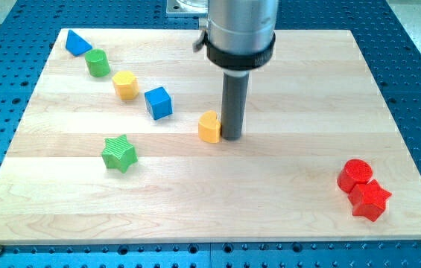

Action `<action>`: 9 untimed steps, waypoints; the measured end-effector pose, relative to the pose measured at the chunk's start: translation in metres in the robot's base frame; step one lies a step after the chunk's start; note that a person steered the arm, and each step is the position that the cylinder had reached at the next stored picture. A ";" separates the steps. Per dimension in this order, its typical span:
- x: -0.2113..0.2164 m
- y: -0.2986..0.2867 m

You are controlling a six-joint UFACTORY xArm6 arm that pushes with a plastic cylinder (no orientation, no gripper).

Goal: Place the green star between the cube and the heart

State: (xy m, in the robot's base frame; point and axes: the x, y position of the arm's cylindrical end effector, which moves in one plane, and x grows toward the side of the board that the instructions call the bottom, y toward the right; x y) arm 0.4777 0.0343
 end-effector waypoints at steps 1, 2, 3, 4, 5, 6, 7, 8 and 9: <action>0.085 -0.072; 0.094 -0.171; 0.067 -0.190; 0.030 -0.122; 0.023 -0.120; 0.056 -0.188; 0.018 -0.189; -0.001 -0.173; -0.001 -0.122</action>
State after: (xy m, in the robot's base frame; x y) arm 0.4765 -0.0874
